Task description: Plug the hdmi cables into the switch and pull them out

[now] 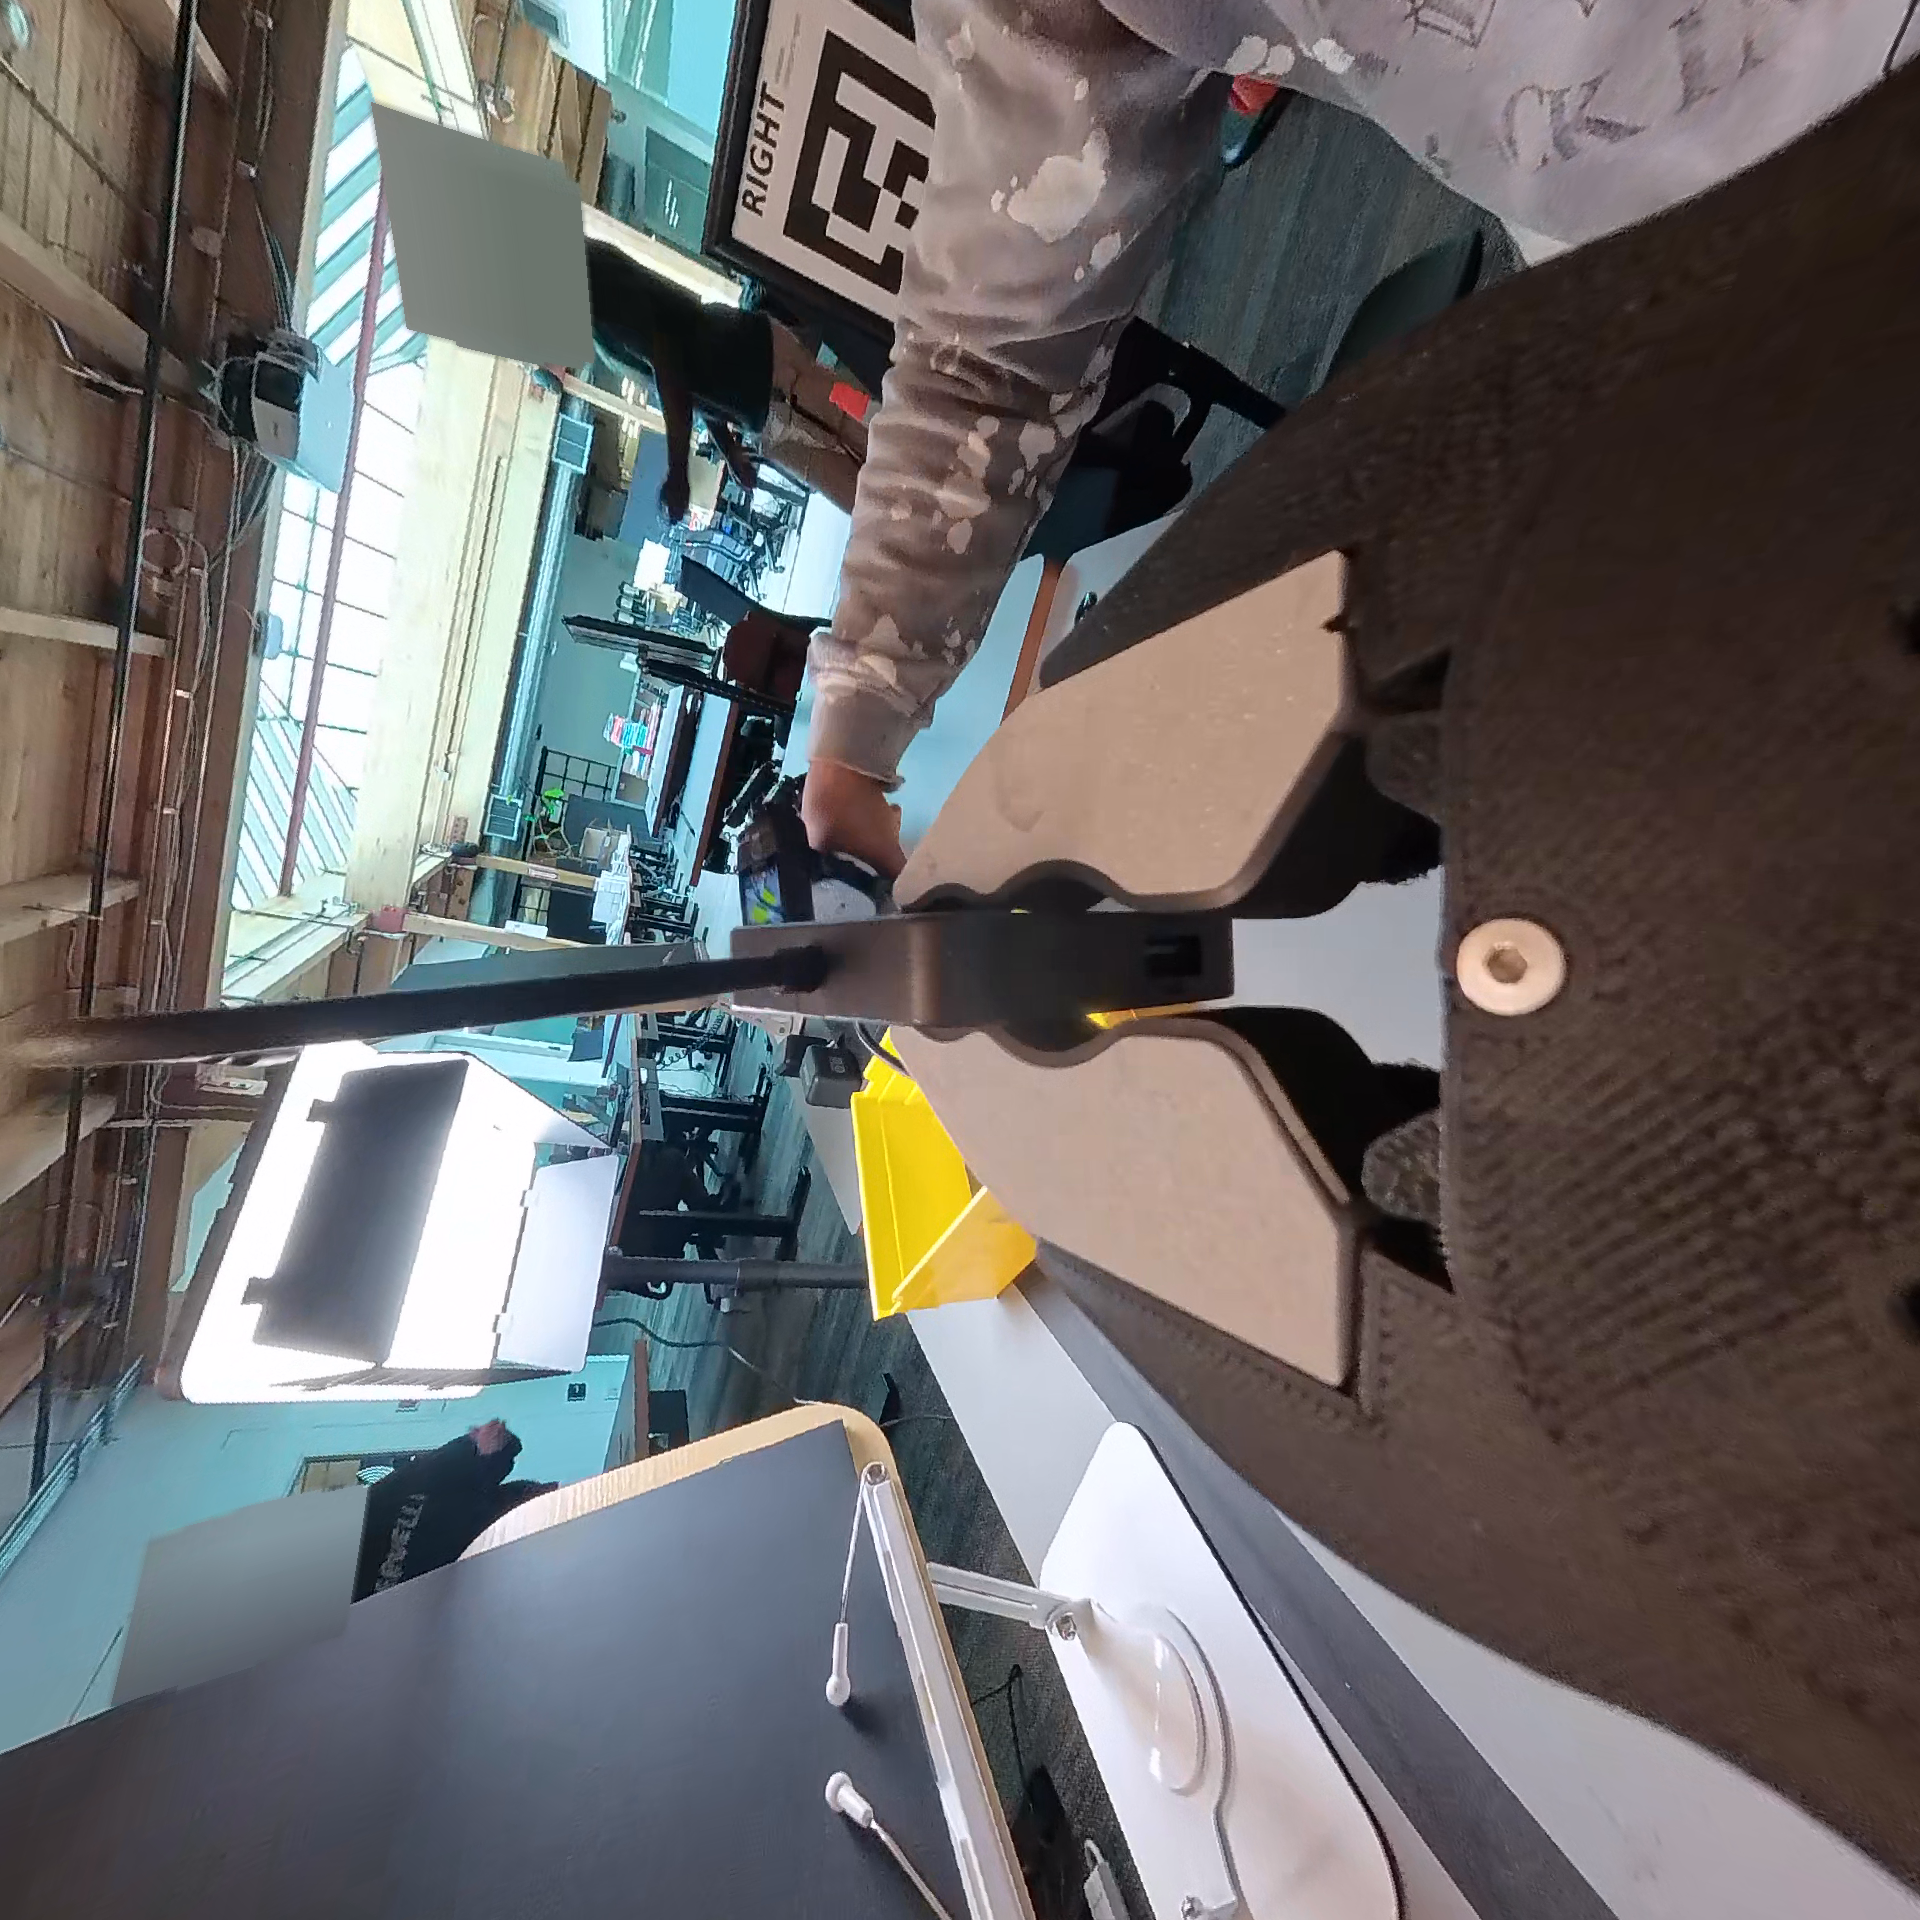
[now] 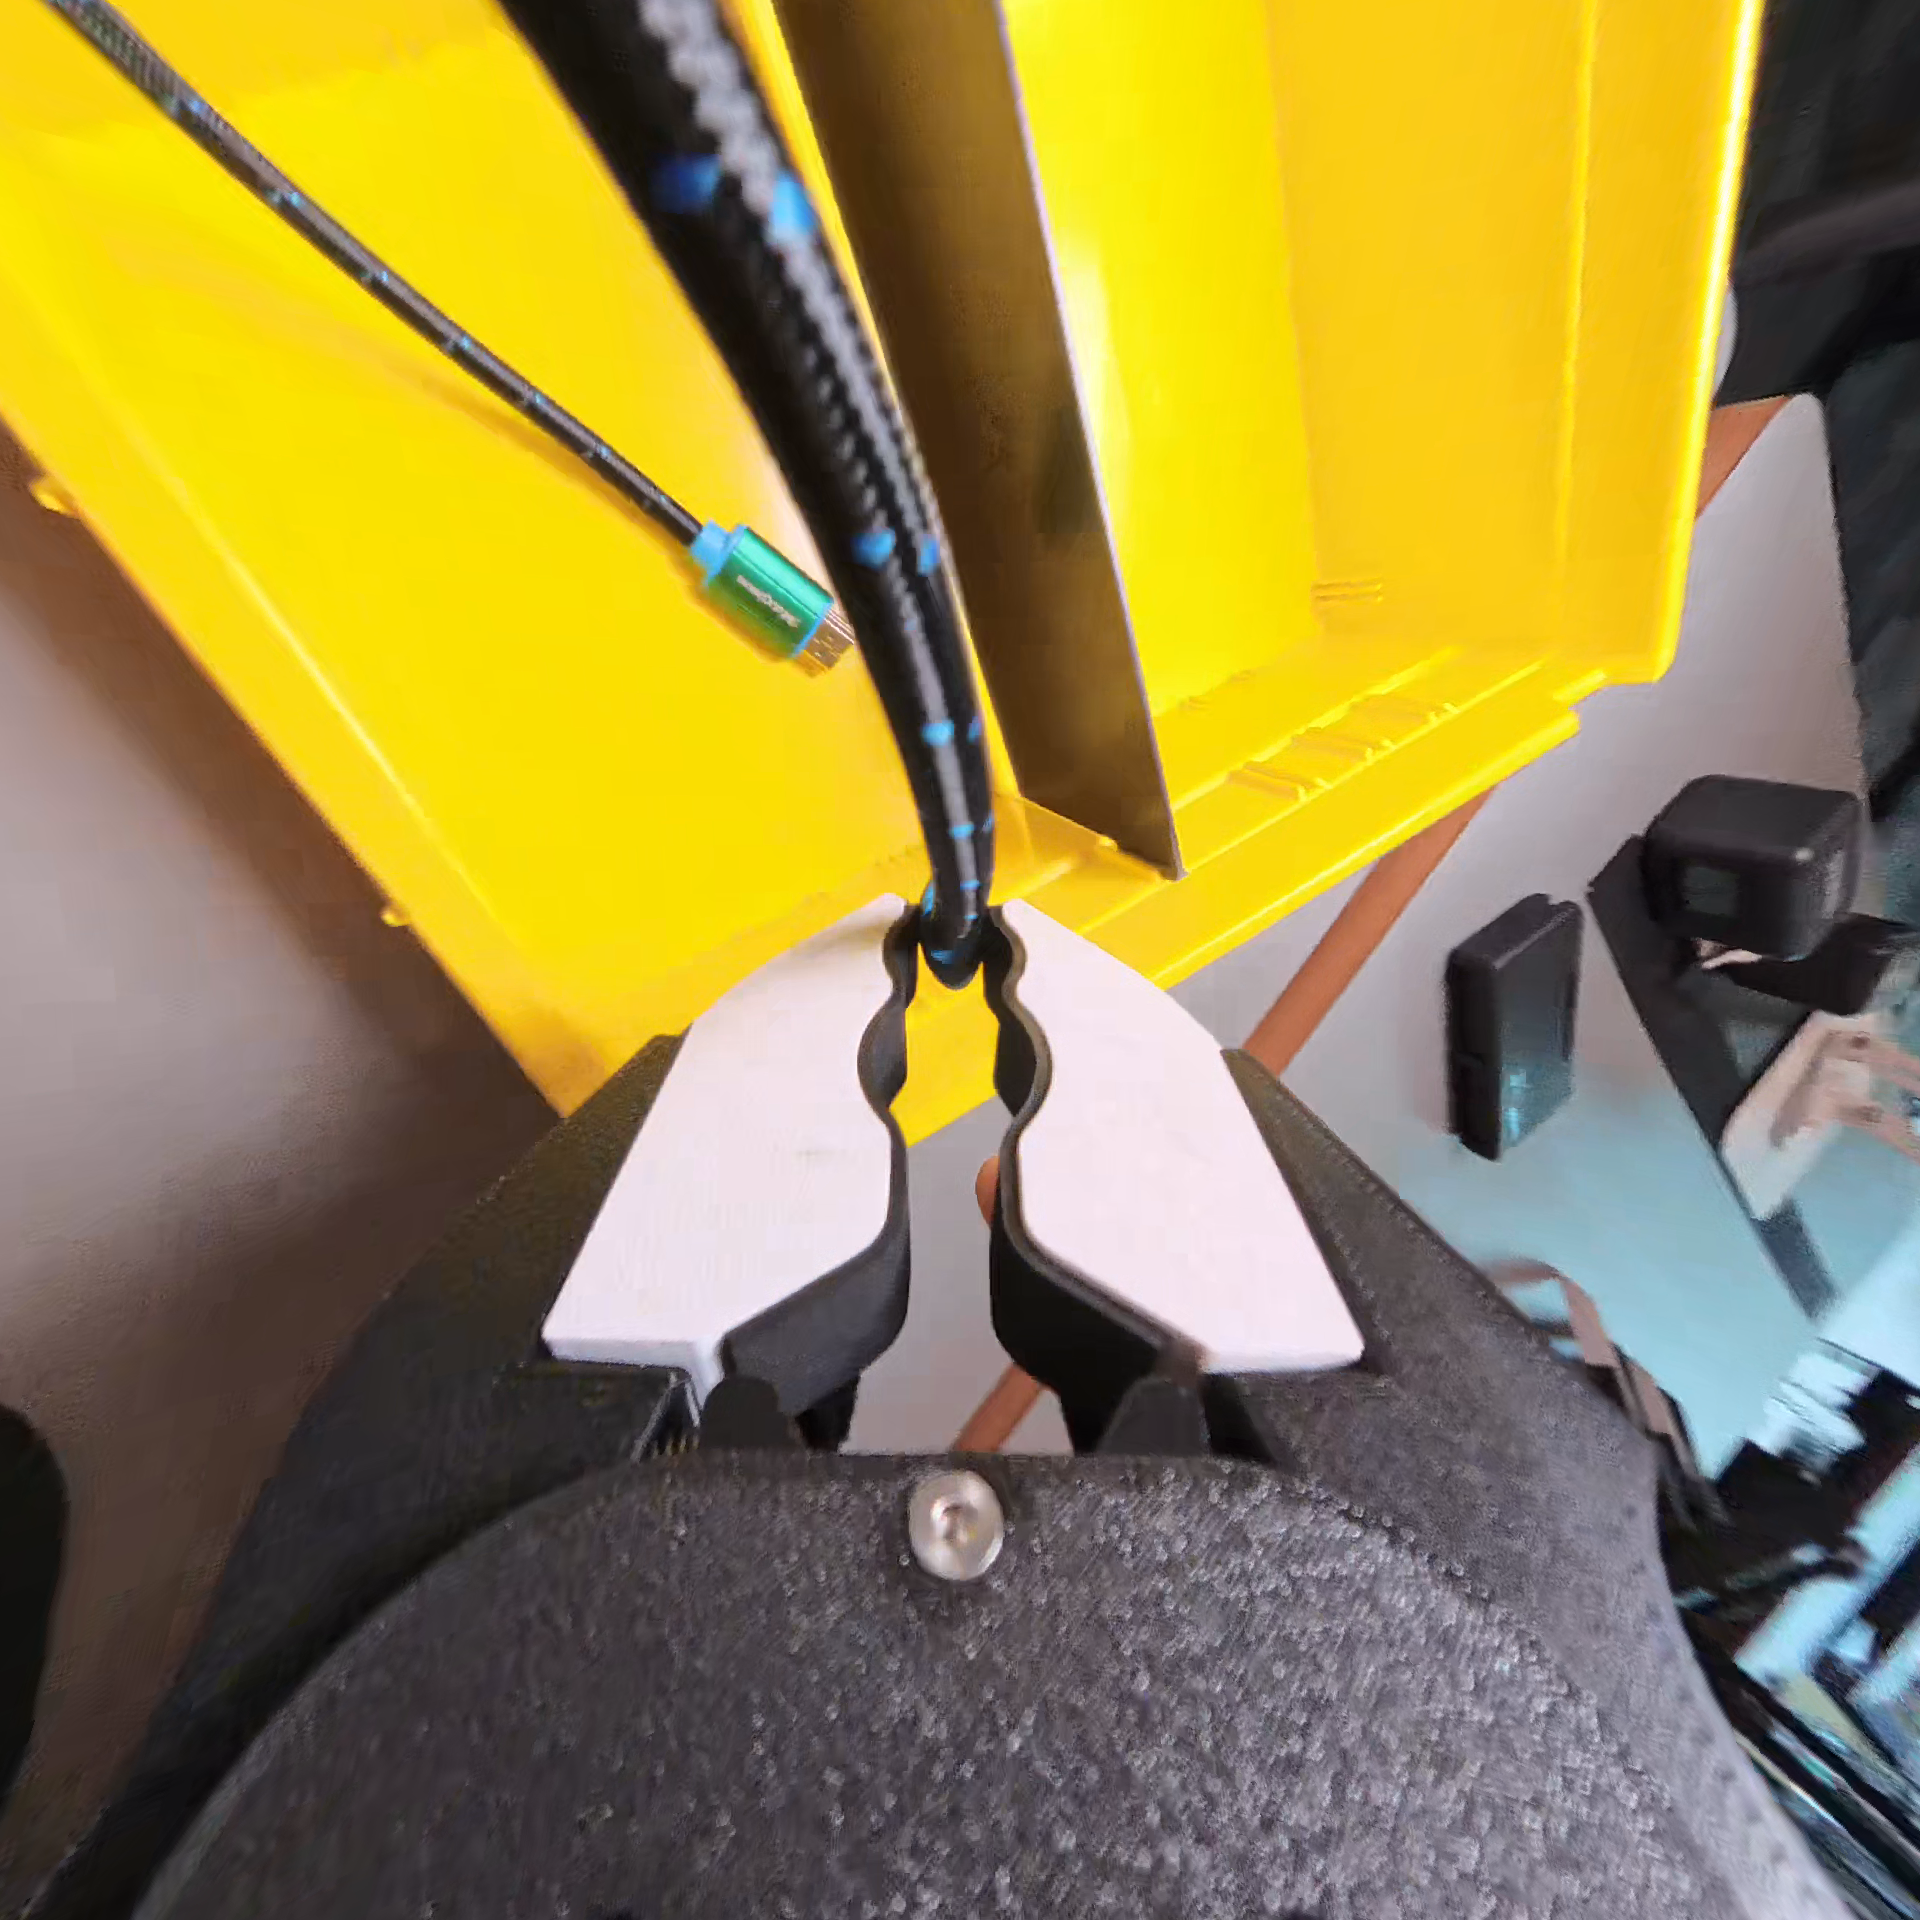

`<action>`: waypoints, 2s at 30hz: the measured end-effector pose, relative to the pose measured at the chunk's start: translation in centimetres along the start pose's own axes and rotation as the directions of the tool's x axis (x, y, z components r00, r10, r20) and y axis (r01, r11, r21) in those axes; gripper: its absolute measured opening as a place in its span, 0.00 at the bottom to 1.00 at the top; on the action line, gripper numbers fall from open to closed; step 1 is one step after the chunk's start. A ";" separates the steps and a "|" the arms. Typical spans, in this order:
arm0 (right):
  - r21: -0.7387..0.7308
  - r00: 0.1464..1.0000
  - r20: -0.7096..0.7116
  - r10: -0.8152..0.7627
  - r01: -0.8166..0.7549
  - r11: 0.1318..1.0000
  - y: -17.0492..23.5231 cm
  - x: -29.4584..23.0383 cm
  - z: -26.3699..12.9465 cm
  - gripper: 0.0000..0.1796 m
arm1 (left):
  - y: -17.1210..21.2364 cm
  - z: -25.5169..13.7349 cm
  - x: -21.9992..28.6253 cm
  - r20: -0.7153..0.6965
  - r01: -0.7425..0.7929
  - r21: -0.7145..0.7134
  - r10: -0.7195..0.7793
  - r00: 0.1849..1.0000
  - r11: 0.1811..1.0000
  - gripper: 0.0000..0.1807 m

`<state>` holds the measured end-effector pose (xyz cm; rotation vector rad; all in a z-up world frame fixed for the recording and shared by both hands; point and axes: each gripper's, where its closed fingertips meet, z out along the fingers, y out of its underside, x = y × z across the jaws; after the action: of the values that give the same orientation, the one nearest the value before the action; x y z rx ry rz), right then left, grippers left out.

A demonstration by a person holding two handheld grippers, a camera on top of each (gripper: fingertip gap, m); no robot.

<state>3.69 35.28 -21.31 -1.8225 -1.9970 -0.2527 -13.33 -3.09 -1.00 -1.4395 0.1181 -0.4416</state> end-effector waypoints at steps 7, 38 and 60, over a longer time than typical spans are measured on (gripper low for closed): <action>-0.031 0.991 0.061 -0.118 0.120 0.992 -1.1 -0.2 -0.4 0.21 | 1.4 1.0 -0.8 0.018 0.028 -0.046 -0.027 0.999 0.999 0.08; 0.810 0.756 0.364 -0.545 0.031 0.585 -12.5 -20.9 -21.1 0.08 | 13.2 9.0 2.7 -0.136 -0.115 -0.423 0.062 0.989 0.899 0.18; 0.125 0.997 -0.048 -0.059 0.065 0.990 -8.8 7.1 6.3 0.08 | 12.5 5.4 -5.4 0.160 -0.009 -0.397 0.079 0.984 0.918 0.16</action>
<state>-6.47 43.22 -22.60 -1.6646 -1.9943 -0.1785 -13.64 4.74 -13.43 -1.8640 0.1036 -0.2600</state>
